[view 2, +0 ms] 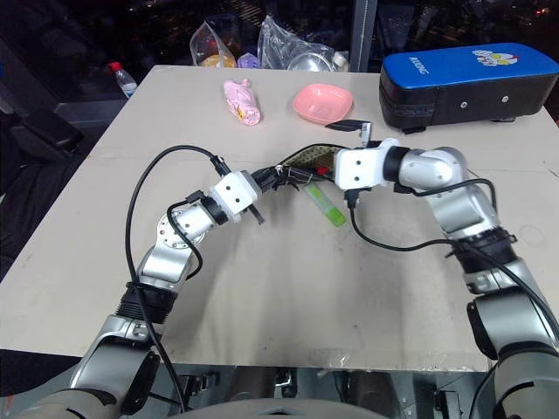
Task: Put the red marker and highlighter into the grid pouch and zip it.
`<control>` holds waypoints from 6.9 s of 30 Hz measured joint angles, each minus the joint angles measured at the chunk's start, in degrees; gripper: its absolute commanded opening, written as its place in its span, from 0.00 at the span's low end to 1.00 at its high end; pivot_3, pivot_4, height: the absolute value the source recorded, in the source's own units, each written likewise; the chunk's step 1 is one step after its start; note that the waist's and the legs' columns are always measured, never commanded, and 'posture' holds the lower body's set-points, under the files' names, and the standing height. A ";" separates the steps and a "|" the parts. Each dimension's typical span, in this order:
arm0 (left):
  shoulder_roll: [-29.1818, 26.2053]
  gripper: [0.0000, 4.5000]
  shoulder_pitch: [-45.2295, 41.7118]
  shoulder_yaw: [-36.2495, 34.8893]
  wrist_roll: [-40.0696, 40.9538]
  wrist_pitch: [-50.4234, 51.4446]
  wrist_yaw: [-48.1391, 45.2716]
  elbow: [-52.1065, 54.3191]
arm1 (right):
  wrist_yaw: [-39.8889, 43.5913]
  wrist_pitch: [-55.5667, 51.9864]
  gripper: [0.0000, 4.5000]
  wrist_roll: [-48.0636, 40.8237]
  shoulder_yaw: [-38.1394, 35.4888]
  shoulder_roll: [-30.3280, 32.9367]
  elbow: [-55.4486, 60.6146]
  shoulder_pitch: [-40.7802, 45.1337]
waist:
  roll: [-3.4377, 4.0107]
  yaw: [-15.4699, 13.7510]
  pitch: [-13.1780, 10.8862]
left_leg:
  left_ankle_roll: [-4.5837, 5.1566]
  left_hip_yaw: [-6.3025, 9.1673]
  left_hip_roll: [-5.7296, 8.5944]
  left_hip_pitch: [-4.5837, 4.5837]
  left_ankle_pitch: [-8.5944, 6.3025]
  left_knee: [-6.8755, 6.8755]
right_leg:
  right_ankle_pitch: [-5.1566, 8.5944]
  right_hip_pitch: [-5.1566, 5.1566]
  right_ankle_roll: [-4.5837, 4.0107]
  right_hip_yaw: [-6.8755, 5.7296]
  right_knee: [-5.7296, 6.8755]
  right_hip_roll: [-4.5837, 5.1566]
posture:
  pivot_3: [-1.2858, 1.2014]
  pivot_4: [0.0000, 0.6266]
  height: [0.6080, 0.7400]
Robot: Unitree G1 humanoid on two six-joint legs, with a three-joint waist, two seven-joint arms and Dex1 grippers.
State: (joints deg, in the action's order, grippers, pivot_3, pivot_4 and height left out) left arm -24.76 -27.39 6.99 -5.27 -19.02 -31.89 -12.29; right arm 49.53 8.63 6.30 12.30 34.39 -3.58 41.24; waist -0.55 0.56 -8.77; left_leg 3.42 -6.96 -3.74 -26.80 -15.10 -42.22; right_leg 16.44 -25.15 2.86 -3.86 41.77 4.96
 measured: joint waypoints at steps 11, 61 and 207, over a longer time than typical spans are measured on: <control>-0.43 0.00 0.16 -0.71 0.35 0.24 0.94 -0.40 | -4.77 -38.35 1.00 -17.38 -3.60 -6.40 20.11 -16.71 | -0.01 -0.12 0.01 | 0.01 0.22 0.04 0.00 -0.01 -0.01 | -0.01 0.03 -0.01 -0.02 0.01 0.00 | 0.52 0.24 0.61; 1.96 0.00 -1.02 2.72 -1.58 -0.35 1.96 -2.05 | 5.30 2.18 0.17 -0.19 -1.93 12.08 -6.64 -3.04 | -0.01 -0.35 -0.04 | 0.00 0.12 0.08 0.05 0.00 0.02 | 0.00 0.03 0.01 0.02 -0.05 0.00 | 0.52 0.24 0.61; -1.15 0.99 5.95 0.77 2.48 -0.47 -3.47 -1.98 | -7.04 -42.81 1.00 -31.34 -20.75 3.97 9.45 -26.19 | 0.04 -1.16 -0.06 | 0.03 0.26 0.05 0.05 -0.02 0.15 | 0.00 0.08 0.00 -0.01 -0.16 -0.02 | 0.52 0.24 0.61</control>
State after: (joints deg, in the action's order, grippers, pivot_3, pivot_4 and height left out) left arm -25.91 -21.45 7.76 -2.79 -19.49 -35.35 -14.27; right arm 42.49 -34.17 -25.04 -8.45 38.36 5.87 15.05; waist -0.51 -0.60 -8.83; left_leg 3.45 -6.70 -3.69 -26.75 -15.12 -42.07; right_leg 16.43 -25.07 2.86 -3.87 41.61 4.94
